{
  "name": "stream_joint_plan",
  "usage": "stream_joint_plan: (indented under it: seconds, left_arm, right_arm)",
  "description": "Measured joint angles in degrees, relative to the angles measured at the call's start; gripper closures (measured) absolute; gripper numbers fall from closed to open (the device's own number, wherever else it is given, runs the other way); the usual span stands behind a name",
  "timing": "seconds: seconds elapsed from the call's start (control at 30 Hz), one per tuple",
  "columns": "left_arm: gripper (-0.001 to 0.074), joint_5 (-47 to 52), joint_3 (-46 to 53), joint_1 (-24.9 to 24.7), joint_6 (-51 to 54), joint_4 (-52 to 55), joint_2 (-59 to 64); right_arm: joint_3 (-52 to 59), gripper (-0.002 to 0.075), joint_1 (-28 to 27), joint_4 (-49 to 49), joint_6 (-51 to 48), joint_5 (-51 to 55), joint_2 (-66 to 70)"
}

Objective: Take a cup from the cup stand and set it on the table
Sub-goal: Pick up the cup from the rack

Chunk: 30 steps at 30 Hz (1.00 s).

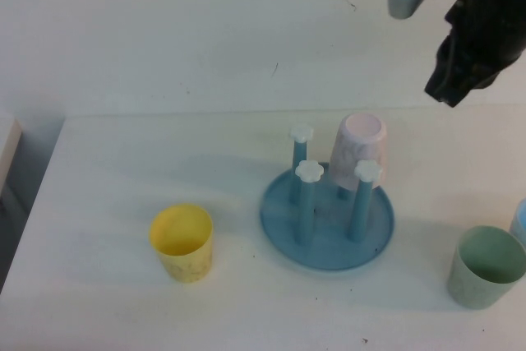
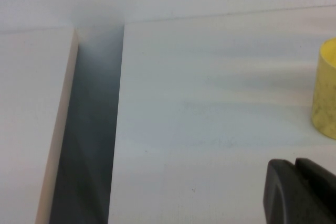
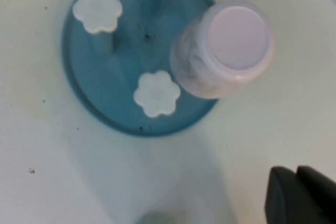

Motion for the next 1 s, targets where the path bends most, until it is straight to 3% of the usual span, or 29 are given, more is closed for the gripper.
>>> stream_joint_plan:
  seconds: [0.1,0.37,0.47,1.0]
  left_arm:
    - [0.0738,0.0,0.0,0.0,0.0,0.0,0.0]
    - [0.0738,0.0,0.0,0.0,0.0,0.0,0.0]
    - [0.0738,0.0,0.0,0.0,0.0,0.0,0.0]
    - [0.0738,0.0,0.0,0.0,0.0,0.0,0.0]
  right_arm:
    - [-2.1,0.0639,0.8,1.7,0.0,0.0,3.8]
    - [-8.3,0.0271,0.9,6.1,0.0,0.0,11.3]
    - [-10.3,0.0192,0.9,7.1,0.0,0.0,14.0]
    - [-18.1,0.0156,0.9,4.1,0.1,0.0,23.5]
